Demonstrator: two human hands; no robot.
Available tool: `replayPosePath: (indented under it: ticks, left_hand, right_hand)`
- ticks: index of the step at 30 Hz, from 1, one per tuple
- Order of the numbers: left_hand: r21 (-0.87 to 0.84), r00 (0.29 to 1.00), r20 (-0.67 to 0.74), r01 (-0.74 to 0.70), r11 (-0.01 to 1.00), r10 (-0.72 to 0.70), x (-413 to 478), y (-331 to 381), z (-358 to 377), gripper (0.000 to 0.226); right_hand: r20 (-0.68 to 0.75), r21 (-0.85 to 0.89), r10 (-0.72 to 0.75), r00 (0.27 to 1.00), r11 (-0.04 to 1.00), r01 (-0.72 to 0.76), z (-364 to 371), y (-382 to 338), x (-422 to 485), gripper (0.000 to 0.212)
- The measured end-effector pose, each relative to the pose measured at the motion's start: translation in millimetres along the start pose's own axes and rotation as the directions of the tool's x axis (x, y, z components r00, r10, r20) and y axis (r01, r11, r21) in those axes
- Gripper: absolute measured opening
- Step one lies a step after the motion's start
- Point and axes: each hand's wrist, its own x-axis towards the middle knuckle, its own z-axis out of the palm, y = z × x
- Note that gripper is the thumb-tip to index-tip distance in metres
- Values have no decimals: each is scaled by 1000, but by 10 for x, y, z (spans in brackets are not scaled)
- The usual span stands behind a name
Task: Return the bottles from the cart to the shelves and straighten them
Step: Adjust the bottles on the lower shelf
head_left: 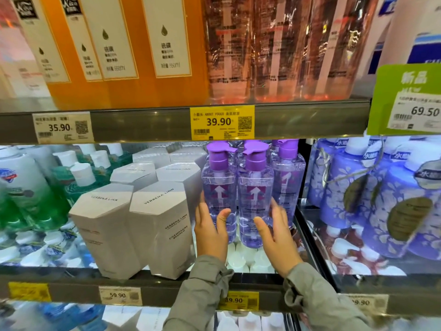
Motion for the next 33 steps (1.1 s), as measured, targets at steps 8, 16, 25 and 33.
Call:
replayPosePath:
  ticks: [8, 16, 25, 33]
  left_hand:
    - [-11, 999, 11, 35, 999, -35, 2, 28, -9, 59]
    - [77, 998, 38, 55, 996, -58, 9, 101, -57, 56]
    - [183, 948, 163, 243, 953, -273, 31, 390, -112, 56]
    - [464, 871, 191, 327, 824, -453, -164, 484, -225, 50]
  right_hand:
    - [-44, 35, 3, 999, 999, -1, -8, -43, -5, 58]
    - [-40, -15, 27, 999, 999, -28, -40, -121, -20, 58]
    - [23, -78, 76, 997, 994, -74, -139, -259, -47, 66]
    - [93, -70, 160, 983, 986, -154, -239, -419, -239, 69]
